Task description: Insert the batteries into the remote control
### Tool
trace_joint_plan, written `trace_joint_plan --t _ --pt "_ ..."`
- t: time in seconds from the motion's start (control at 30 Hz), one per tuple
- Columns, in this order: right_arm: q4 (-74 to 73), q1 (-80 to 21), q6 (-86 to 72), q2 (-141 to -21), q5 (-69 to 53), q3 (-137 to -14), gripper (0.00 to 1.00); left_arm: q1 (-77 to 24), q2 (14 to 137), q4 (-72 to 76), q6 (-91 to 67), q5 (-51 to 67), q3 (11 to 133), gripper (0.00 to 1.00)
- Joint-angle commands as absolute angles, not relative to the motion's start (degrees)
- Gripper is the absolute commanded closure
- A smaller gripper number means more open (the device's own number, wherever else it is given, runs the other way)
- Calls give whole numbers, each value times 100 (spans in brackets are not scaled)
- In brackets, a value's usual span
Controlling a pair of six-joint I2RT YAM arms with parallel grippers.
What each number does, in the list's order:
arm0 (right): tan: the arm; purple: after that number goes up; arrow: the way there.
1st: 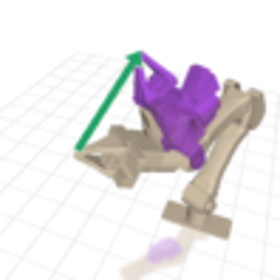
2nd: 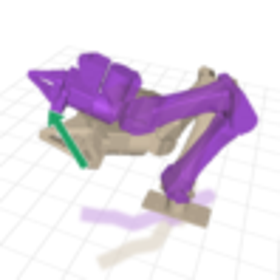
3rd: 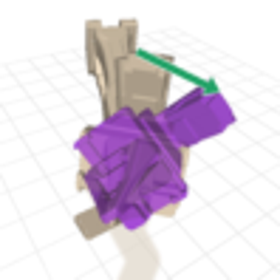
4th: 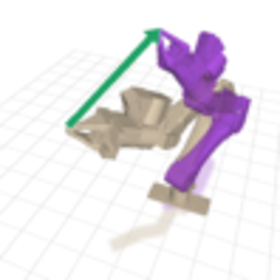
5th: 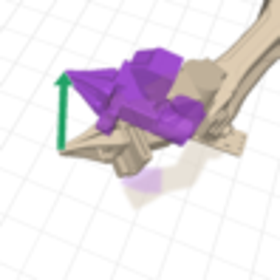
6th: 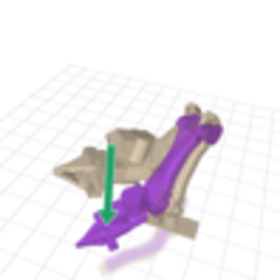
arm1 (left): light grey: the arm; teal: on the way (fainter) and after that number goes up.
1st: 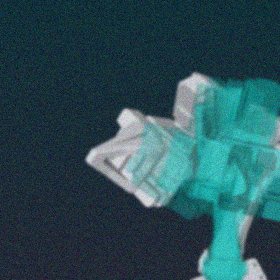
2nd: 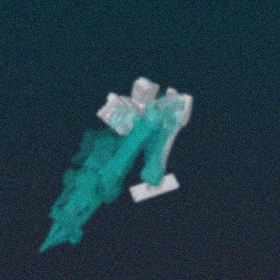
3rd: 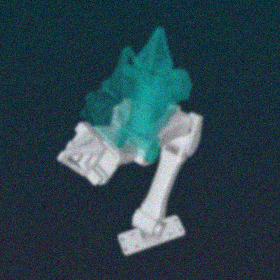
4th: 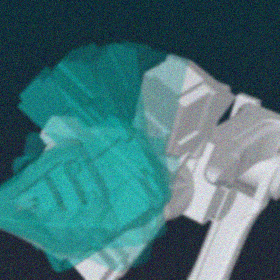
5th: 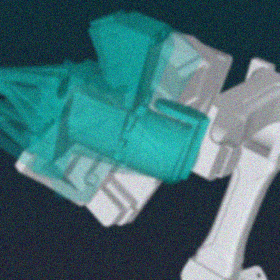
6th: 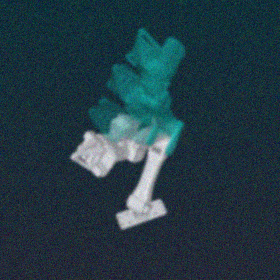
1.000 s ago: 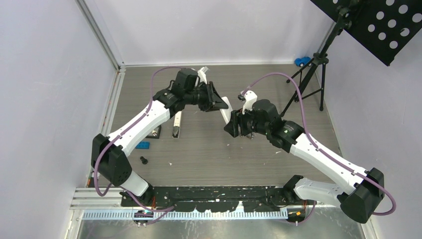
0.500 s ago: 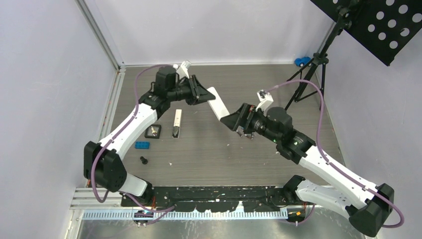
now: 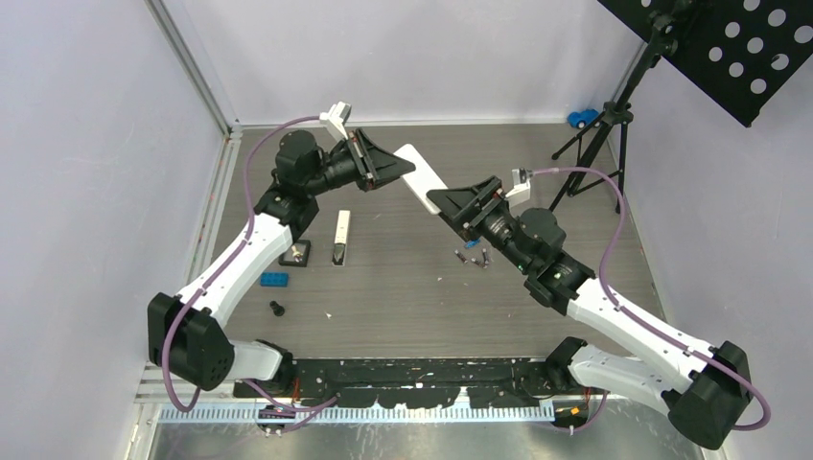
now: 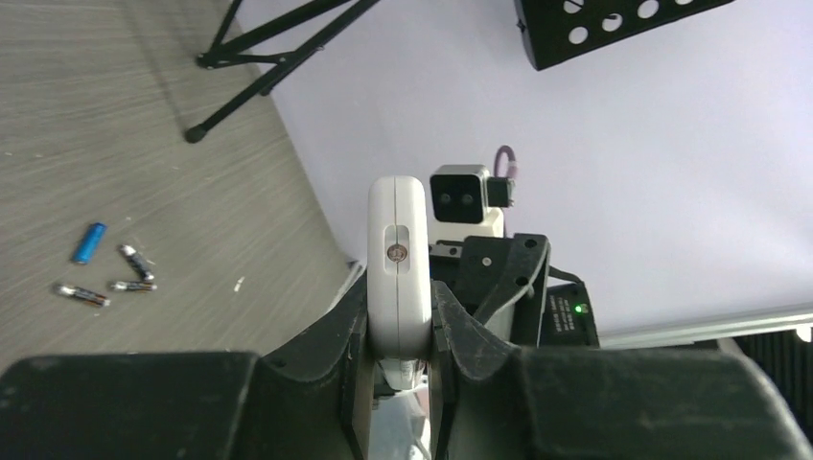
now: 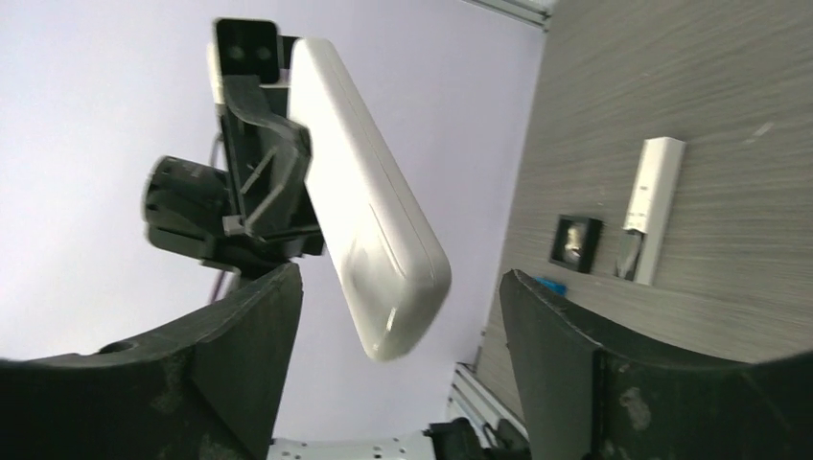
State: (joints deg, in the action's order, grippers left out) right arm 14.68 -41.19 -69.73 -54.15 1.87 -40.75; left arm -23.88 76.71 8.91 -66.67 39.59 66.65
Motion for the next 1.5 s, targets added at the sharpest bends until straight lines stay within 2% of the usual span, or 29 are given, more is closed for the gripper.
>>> trace_joint_plan --t 0.0,0.13,0.37,0.43,0.5,0.63,0.77,0.9,0.97,1.07,1.3,1.47 --pt "2586 -4139 -7243 -5498 91 -4417 25 -2365 7399 1903 -7386 4307 6522 100" --pt "2705 -4140 -7195 -5511 75 -4398 38 -2364 7373 2219 -7714 4381 6412 100" --pt "2869 -4140 -7059 -5545 -327 -4217 72 -2289 7345 2465 -8015 4380 6351 100" --pt "2828 -4140 -6965 -5508 -346 -4155 80 -2233 7336 2685 -8200 4407 6300 100" --pt "2943 -4135 -6839 -5488 -453 -4059 82 -2121 7317 2878 -8380 4380 6211 100" --pt "3510 -4140 -6592 -5437 -620 -3767 83 -1914 7266 2871 -8495 3860 6084 100" --pt "3155 -4105 -6607 -5449 -402 -3849 84 -1783 7391 3470 -8820 3757 5966 100" --pt "2743 -4104 -6784 -5445 194 -3927 84 -1612 7376 3399 -8962 3802 6024 100" --pt "2486 -4104 -7009 -5404 693 -3857 77 -1608 7370 3282 -8965 3850 6111 100" --pt "2616 -4100 -7269 -5338 921 -3714 73 -1613 7425 3207 -8999 3891 6175 100" --pt "1155 -4081 -7295 -4988 1192 -4096 50 -1617 7668 3386 -9079 3883 6035 100" --pt "1226 -3952 -7222 -5113 668 -4240 45 -1626 7854 3592 -9137 3898 5995 100"
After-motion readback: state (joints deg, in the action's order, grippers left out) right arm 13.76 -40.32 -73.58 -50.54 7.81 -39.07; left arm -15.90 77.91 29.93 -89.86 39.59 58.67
